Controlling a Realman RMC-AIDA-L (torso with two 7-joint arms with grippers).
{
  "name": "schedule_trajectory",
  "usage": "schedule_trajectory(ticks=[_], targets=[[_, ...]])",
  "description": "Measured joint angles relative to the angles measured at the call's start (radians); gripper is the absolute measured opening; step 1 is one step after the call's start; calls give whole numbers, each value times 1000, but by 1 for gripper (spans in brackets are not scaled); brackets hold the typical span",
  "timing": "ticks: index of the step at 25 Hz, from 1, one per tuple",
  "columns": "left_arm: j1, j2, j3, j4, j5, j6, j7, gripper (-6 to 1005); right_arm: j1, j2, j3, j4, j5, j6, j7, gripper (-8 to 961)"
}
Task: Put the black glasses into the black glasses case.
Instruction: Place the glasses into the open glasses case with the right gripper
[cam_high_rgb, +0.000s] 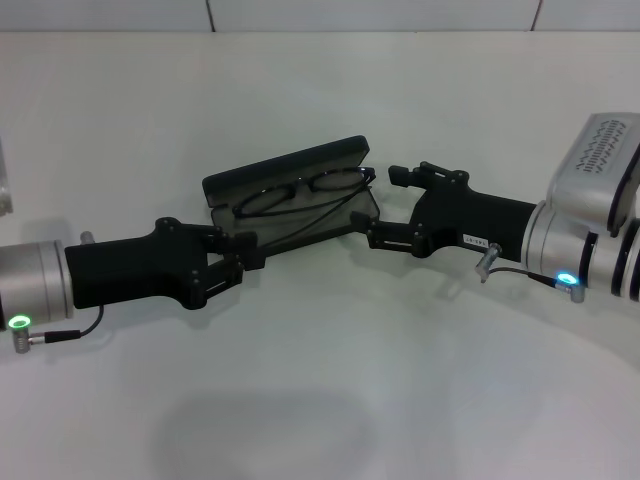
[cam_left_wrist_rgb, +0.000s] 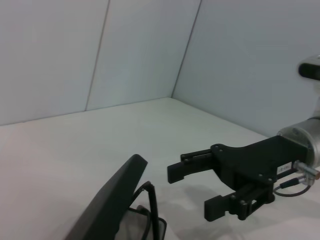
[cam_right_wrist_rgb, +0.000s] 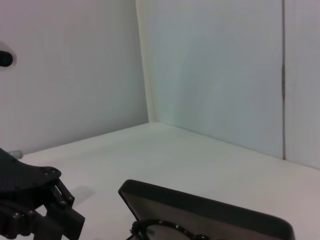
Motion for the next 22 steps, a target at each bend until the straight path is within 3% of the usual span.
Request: schedule_trajectory(ticks=[6, 22], targets=[[3, -1, -1, 0, 3, 15, 0, 203, 4, 0, -71, 0, 74, 20, 9, 844], [3, 1, 3, -3, 8, 36, 0, 199, 25, 0, -112, -6, 102, 20, 28, 844]])
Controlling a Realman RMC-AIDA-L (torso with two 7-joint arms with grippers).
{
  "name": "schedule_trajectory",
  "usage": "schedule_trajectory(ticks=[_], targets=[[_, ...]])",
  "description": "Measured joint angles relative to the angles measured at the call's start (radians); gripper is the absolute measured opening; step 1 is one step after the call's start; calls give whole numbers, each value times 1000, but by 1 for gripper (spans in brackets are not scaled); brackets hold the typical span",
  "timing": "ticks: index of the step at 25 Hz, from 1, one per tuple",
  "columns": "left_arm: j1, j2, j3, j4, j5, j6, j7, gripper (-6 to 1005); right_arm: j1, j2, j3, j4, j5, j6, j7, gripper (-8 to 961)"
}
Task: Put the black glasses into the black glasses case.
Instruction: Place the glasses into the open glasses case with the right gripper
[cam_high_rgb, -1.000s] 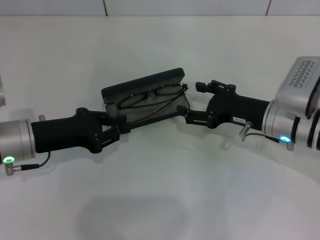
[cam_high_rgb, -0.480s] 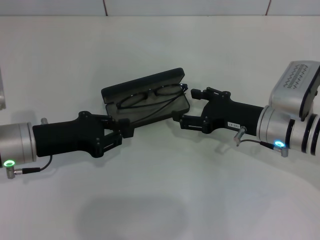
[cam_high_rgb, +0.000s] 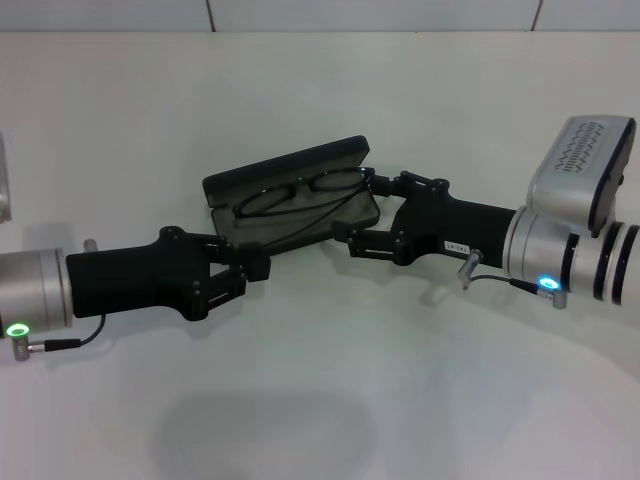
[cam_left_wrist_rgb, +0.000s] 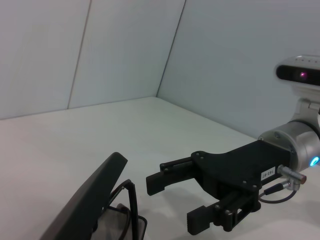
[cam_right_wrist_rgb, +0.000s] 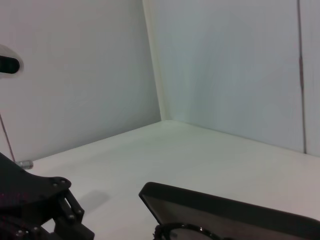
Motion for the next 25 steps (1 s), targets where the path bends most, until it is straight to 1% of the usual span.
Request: schedule_trajectory(ticks=[8, 12, 14, 18, 21, 25], targets=[[-6, -5, 0, -5, 10, -19, 0, 197, -4, 0, -4, -11, 2, -19, -7, 844], [-3, -9, 2, -6, 22, -50, 0, 196, -25, 0, 4, -20, 3, -69, -81, 844], [-1, -9, 2, -9, 31, -52, -2, 196, -48, 0, 19, -30, 3, -75, -120, 844], [-16, -17, 3, -37, 43, -68, 0, 195, -117, 0, 79, -42, 3, -103, -198, 844], [-41, -20, 4, -69, 46, -104, 8, 193, -172, 0, 137, -39, 3, -158, -271, 844], [-86, -23, 4, -124, 48, -165, 19, 191, -213, -3, 169, -33, -2, -193, -297, 844]])
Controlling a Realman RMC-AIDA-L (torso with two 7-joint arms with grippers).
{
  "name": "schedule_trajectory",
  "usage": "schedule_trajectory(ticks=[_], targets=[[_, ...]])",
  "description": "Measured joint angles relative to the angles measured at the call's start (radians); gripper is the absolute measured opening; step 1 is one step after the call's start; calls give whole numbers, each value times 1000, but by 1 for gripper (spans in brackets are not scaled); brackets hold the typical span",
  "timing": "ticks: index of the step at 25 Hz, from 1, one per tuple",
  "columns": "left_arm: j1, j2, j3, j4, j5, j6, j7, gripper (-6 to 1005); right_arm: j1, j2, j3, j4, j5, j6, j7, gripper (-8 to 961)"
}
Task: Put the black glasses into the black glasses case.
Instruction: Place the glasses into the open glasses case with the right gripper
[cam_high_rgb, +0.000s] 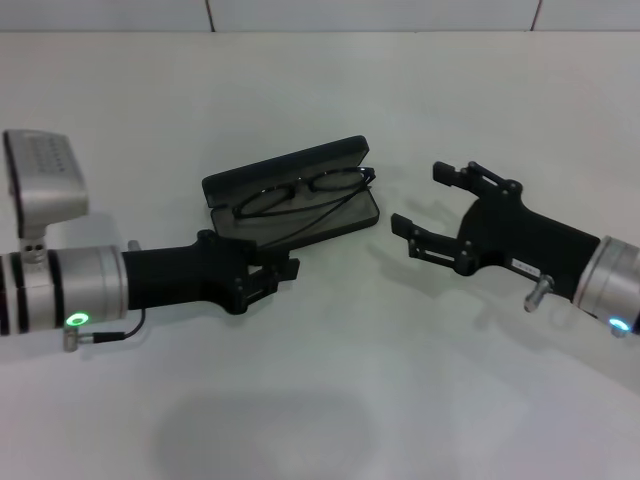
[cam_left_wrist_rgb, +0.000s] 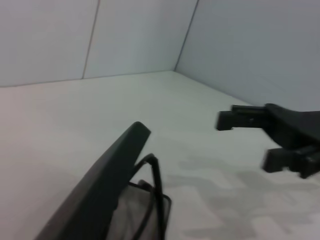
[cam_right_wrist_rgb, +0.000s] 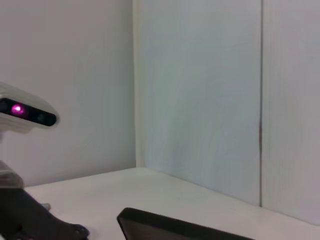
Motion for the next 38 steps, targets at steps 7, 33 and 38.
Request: schedule_trajectory(ticks=[7, 33, 38], targets=[[-37, -3, 0, -43, -2, -125, 8, 175, -23, -2, -10, 24, -8, -48, -37, 844], [47, 5, -8, 82, -19, -64, 9, 128, -54, -4, -7, 39, -23, -110, -56, 844], [58, 9, -9, 85, -41, -69, 9, 123, -53, -4, -10, 40, -23, -112, -66, 844]])
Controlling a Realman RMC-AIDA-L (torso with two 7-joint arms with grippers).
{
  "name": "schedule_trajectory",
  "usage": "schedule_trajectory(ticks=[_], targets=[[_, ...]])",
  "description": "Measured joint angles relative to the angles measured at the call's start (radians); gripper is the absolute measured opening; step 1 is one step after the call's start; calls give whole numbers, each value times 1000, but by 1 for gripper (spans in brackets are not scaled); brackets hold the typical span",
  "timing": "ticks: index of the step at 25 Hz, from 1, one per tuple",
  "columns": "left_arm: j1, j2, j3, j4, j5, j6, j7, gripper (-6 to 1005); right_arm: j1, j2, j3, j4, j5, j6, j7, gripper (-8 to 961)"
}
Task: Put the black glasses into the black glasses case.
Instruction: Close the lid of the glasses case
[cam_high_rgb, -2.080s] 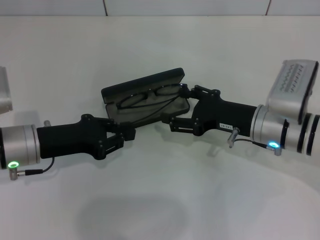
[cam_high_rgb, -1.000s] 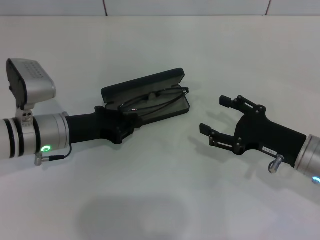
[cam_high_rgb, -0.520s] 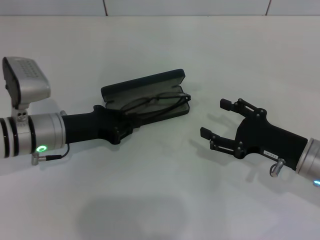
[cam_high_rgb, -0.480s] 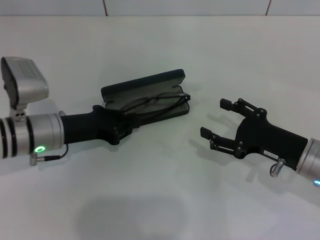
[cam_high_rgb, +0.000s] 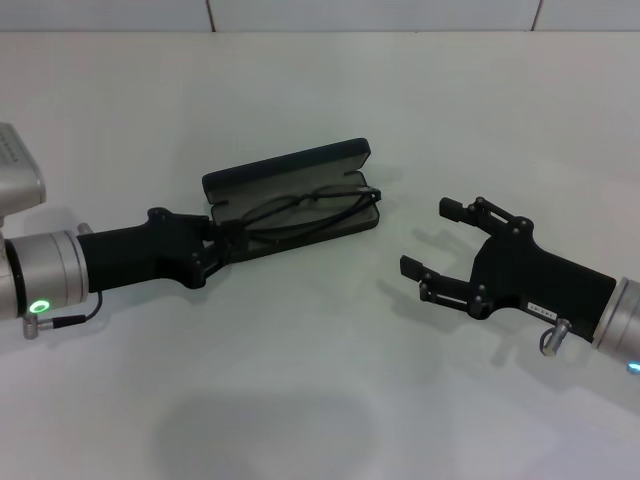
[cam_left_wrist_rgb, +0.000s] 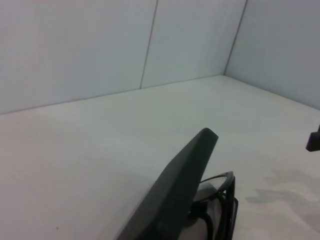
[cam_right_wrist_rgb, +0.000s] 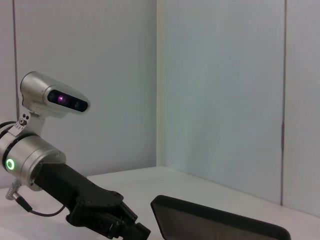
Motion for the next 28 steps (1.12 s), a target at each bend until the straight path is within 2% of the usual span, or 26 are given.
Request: schedule_trajectory(ticks=[16, 23, 28], targets=[[-8, -3, 3, -1, -1, 28, -16, 107, 0, -1, 1, 1, -16, -6, -12, 843], [28, 34, -3, 61, -97, 194, -111, 101, 1, -6, 8, 20, -83, -55, -31, 843], [7, 69, -10, 70, -124, 213, -176, 96, 0, 2, 2, 41, -120, -54, -64, 844]])
